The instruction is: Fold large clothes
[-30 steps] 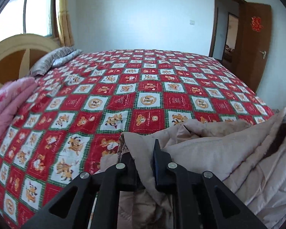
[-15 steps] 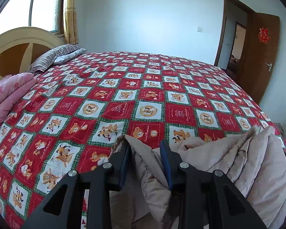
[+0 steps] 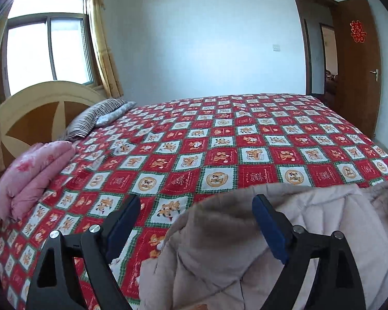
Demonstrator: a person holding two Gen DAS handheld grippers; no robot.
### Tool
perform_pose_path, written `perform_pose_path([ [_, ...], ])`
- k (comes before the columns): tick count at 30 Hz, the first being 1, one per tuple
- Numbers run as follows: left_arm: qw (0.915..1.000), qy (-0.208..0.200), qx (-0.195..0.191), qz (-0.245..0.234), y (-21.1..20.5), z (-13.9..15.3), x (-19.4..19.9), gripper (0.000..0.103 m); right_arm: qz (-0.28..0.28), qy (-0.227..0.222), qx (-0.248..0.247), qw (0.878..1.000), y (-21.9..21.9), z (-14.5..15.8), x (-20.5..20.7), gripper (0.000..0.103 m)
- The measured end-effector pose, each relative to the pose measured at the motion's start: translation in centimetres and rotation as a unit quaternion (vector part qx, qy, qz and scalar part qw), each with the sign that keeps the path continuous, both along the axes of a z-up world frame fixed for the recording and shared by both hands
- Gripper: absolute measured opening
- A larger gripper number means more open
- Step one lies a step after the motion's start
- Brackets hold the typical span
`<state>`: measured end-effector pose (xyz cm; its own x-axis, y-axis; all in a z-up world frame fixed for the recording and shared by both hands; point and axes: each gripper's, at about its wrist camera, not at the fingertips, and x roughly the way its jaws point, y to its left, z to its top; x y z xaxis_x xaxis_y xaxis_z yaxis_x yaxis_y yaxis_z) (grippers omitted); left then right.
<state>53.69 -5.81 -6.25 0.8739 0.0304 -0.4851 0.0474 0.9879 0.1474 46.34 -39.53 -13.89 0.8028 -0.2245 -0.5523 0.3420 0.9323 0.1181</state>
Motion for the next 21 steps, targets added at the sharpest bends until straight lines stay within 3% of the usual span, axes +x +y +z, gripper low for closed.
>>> perform_pose_path([
  [3, 0.9987, -0.049, 0.011, -0.007, -0.4, -0.3, -4.4, 0.094, -0.025, -0.028, -0.020, 0.999, 0.9, 1.6, -2.0, 0.097],
  [7, 0.9961, -0.075, 0.047, 0.000, -2.5, -1.7, -6.2, 0.098, -0.010, -0.071, -0.005, 0.997, 4.1, 3.6, -4.6, 0.099],
  [9, 0.9953, -0.067, 0.069, -0.008, -4.2, -2.5, -5.6, 0.098, 0.039, -0.074, -0.023, 0.996, 7.6, 3.6, -4.7, 0.103],
  [11, 0.9918, -0.072, 0.105, -0.002, -5.6, -3.5, -4.6, 0.098, 0.103, -0.046, -0.048, 0.992, 10.9, 2.5, -3.2, 0.103],
  [13, 0.9881, -0.062, 0.139, 0.020, -6.1, -4.7, -2.8, 0.098, 0.104, -0.030, -0.076, 0.991, 12.1, 1.3, -1.7, 0.103],
  [15, 0.9865, -0.008, 0.155, 0.053, -5.3, -6.9, 0.2, 0.098, 0.078, -0.005, -0.090, 0.993, 11.4, 0.4, 0.3, 0.103],
  [18, 0.9888, 0.068, 0.103, 0.084, -2.2, -9.6, 3.2, 0.098, 0.050, 0.026, -0.067, 0.996, 9.1, -1.0, 2.6, 0.103],
  [19, 0.9906, 0.079, 0.071, 0.085, -1.2, -10.1, 3.5, 0.099, 0.044, 0.033, -0.058, 0.997, 8.4, -1.4, 2.9, 0.103],
  [21, 0.9922, 0.076, 0.045, 0.088, -0.3, -10.4, 3.6, 0.102, 0.039, 0.045, -0.031, 0.998, 7.0, -2.3, 3.8, 0.103],
])
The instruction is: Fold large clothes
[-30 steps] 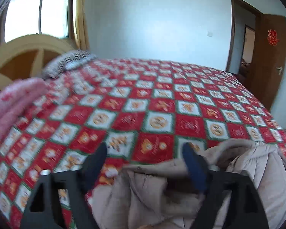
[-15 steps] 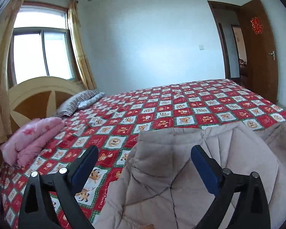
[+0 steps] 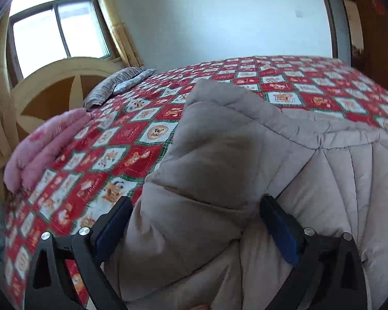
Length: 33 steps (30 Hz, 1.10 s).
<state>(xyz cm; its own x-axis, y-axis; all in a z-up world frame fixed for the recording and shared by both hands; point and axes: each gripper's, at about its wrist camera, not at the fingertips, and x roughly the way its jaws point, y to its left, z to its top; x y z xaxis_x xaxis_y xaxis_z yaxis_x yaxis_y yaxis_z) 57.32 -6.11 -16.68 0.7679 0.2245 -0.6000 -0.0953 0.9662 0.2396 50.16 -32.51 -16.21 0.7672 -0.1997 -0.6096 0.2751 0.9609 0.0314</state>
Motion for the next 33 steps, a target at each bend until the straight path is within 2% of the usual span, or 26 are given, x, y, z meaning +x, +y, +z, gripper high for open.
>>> perform_pose_path([
  [2, 1.0000, 0.002, -0.005, 0.002, 0.0, -0.5, 0.3, 0.102, -0.002, 0.002, 0.005, 1.000, -0.3, -0.5, 0.1, 0.103],
  [6, 0.9998, 0.013, -0.009, 0.008, -0.2, -1.4, 1.1, 0.102, -0.006, 0.021, -0.019, 1.000, 0.6, -1.4, 1.0, 0.103],
  [14, 0.9989, 0.033, -0.032, 0.008, 0.2, -2.1, 1.5, 0.102, -0.002, 0.058, -0.020, 0.998, 0.4, -2.7, 2.5, 0.103],
  [23, 0.9988, 0.034, -0.035, 0.009, 0.2, -2.2, 1.6, 0.102, -0.004, 0.090, -0.039, 0.995, 0.8, -3.5, 3.4, 0.103],
  [33, 0.9987, 0.037, -0.035, 0.009, 0.3, -2.5, 1.7, 0.102, -0.006, 0.103, -0.053, 0.993, 1.1, -3.7, 3.8, 0.103],
])
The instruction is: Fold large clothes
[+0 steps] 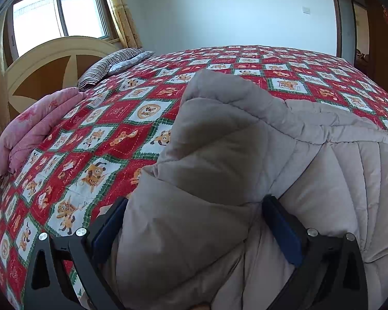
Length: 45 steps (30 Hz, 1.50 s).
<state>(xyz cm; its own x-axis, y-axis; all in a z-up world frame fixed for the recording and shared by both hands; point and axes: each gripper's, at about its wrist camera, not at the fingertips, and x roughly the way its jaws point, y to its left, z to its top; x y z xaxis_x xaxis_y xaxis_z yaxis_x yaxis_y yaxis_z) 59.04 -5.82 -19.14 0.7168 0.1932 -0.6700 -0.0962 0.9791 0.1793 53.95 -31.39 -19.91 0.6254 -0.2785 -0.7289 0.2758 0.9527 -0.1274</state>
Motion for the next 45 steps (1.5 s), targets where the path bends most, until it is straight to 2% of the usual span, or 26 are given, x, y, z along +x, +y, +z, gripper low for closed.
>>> perform_pose_path([
  [5, 1.0000, 0.001, -0.001, 0.000, 0.0, -0.1, 0.0, 0.102, -0.011, -0.001, 0.006, 1.000, 0.1, 1.6, -0.8, 0.103],
  [7, 1.0000, 0.001, -0.002, 0.000, 0.0, -0.1, 0.0, 0.102, -0.021, -0.044, 0.017, 0.999, 1.1, 3.6, -2.6, 0.103],
  [9, 1.0000, 0.002, -0.006, 0.000, 0.1, -0.2, 0.0, 0.102, -0.004, -0.091, 0.019, 0.996, 3.1, 5.4, -4.0, 0.103],
  [11, 1.0000, 0.001, -0.007, 0.000, 0.1, -0.2, 0.0, 0.102, 0.022, -0.103, 0.024, 0.994, 5.1, 6.0, -4.2, 0.103],
  [13, 1.0000, 0.001, -0.008, 0.000, 0.1, -0.2, 0.0, 0.102, 0.047, -0.094, 0.025, 0.994, 7.1, 5.4, -3.5, 0.103],
  [15, 1.0000, 0.000, -0.009, 0.001, 0.2, -0.2, 0.0, 0.102, 0.062, -0.072, 0.000, 0.995, 8.8, 3.8, -2.4, 0.103],
  [17, 0.9999, -0.001, -0.013, 0.001, 0.3, -0.1, -0.1, 0.102, 0.061, -0.055, -0.010, 0.997, 9.0, 2.5, -1.6, 0.103],
  [20, 0.9998, -0.001, -0.018, 0.000, 0.4, 0.0, -0.1, 0.102, 0.056, -0.028, 0.006, 0.998, 8.1, 0.9, -0.4, 0.103],
  [25, 0.9997, -0.001, -0.026, 0.001, 0.6, 0.1, -0.1, 0.102, 0.054, -0.008, -0.016, 0.998, 8.8, -0.2, 0.4, 0.103],
  [29, 0.9998, 0.001, -0.018, 0.004, 0.4, 0.1, -0.2, 0.102, 0.053, -0.001, -0.018, 0.998, 8.8, -0.5, 0.6, 0.103],
  [32, 1.0000, 0.006, 0.002, 0.007, 0.0, 0.8, -0.4, 0.102, 0.052, -0.002, -0.020, 0.998, 8.8, -0.7, 0.4, 0.103],
  [36, 0.9955, -0.027, 0.090, 0.015, -1.1, 2.3, -2.2, 0.102, 0.052, -0.002, -0.019, 0.998, 8.9, -0.7, 0.3, 0.103],
  [38, 0.9943, -0.035, 0.100, 0.014, -1.2, 1.9, -2.5, 0.102, 0.054, -0.002, -0.016, 0.998, 8.8, -0.6, 0.4, 0.103],
  [40, 0.9961, -0.016, 0.086, 0.008, -0.7, 0.9, -1.7, 0.102, 0.058, -0.003, -0.010, 0.998, 8.7, -0.2, 0.1, 0.103],
  [43, 0.9986, -0.012, 0.050, 0.009, 0.3, 0.5, -1.3, 0.102, 0.074, -0.002, 0.011, 0.997, 8.0, 0.8, -1.3, 0.103],
  [45, 0.9988, -0.014, 0.045, 0.010, 0.2, 0.4, -1.4, 0.102, 0.069, -0.020, 0.017, 0.997, 7.5, 1.8, -3.2, 0.103],
])
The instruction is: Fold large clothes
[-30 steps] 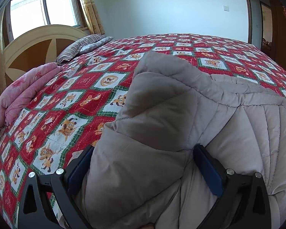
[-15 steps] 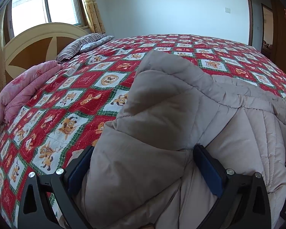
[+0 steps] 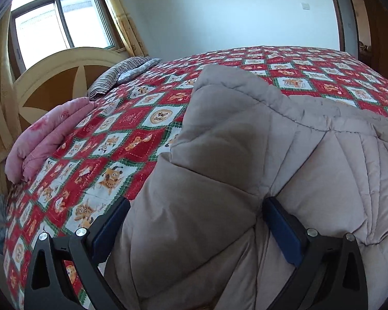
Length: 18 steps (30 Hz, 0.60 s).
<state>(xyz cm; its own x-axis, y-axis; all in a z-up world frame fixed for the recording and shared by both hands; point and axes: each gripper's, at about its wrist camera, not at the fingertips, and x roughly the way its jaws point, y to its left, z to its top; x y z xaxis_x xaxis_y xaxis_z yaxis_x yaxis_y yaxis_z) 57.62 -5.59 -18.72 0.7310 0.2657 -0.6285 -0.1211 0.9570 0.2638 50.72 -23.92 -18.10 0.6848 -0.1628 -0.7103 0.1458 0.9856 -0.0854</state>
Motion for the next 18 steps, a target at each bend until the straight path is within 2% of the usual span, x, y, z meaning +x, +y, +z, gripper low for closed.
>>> perform_pose_path([
  [2, 1.0000, -0.002, 0.000, 0.000, -0.1, 0.0, -0.1, 0.102, -0.018, -0.018, -0.021, 0.999, 0.0, 0.5, -2.3, 0.103],
  [3, 1.0000, -0.002, 0.000, 0.002, -0.1, 0.0, -0.2, 0.102, -0.023, -0.011, -0.038, 0.999, 0.4, 0.0, -2.8, 0.103],
  [5, 1.0000, 0.004, 0.000, 0.003, -0.3, -0.1, -0.3, 0.102, -0.022, 0.000, -0.042, 0.999, 0.8, -1.3, -3.2, 0.103],
  [6, 0.9999, 0.014, -0.005, 0.001, -0.3, -0.1, -0.3, 0.102, -0.024, -0.010, -0.051, 0.998, 1.1, -1.7, -3.6, 0.103],
  [10, 0.9991, 0.039, -0.013, -0.010, 0.6, 1.0, -1.7, 0.102, -0.019, 0.001, -0.058, 0.998, 1.4, -2.4, -2.9, 0.103],
  [13, 0.9999, 0.008, 0.008, -0.003, 1.6, 2.5, -5.0, 0.102, -0.017, 0.008, -0.060, 0.998, 1.4, -2.5, -2.7, 0.103],
  [15, 0.9998, -0.013, 0.001, 0.012, 3.4, 3.4, -8.0, 0.102, -0.020, 0.010, -0.062, 0.998, 1.5, -2.4, -2.7, 0.103],
  [18, 0.9988, -0.021, -0.027, 0.035, 6.6, 3.8, -11.0, 0.102, -0.019, 0.011, -0.045, 0.999, 1.5, -1.2, -4.1, 0.103],
])
